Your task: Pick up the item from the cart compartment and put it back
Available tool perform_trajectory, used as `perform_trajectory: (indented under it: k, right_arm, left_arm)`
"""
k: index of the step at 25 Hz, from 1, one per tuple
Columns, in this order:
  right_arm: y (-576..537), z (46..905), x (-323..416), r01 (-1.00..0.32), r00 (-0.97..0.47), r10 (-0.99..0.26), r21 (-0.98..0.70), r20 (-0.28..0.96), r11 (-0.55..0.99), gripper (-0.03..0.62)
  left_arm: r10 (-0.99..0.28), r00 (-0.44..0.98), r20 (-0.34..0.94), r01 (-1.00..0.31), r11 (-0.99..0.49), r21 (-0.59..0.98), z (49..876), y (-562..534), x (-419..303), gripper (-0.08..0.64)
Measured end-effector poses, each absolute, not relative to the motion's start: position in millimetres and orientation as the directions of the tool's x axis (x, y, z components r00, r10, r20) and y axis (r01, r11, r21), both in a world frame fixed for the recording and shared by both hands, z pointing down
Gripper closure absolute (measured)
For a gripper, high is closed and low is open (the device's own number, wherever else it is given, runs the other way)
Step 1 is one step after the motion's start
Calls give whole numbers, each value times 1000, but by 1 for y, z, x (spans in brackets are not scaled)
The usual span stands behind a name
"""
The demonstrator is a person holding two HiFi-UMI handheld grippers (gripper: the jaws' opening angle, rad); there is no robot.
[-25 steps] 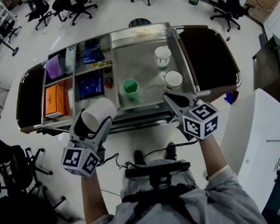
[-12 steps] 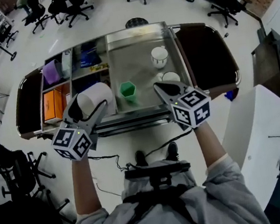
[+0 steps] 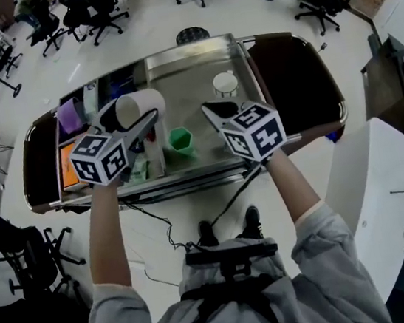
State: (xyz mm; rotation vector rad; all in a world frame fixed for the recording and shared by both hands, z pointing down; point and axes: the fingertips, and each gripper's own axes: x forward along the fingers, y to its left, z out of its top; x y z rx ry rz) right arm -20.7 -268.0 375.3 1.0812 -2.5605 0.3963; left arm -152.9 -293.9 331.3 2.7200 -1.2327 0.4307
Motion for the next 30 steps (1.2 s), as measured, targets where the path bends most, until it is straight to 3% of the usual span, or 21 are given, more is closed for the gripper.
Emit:
perform_trajectory:
  k: [17, 30]
  right_arm:
    - [-344, 402, -50, -725, -627, -576, -121, 525, 678, 583]
    - [-356, 407, -56, -719, -628, -561, -126, 539, 683, 583]
  left_arm:
    - [-458, 567, 684, -528, -840, -125, 403, -428, -84, 126]
    - [-299, 435, 849, -408, -906, -110, 464, -466, -62, 126]
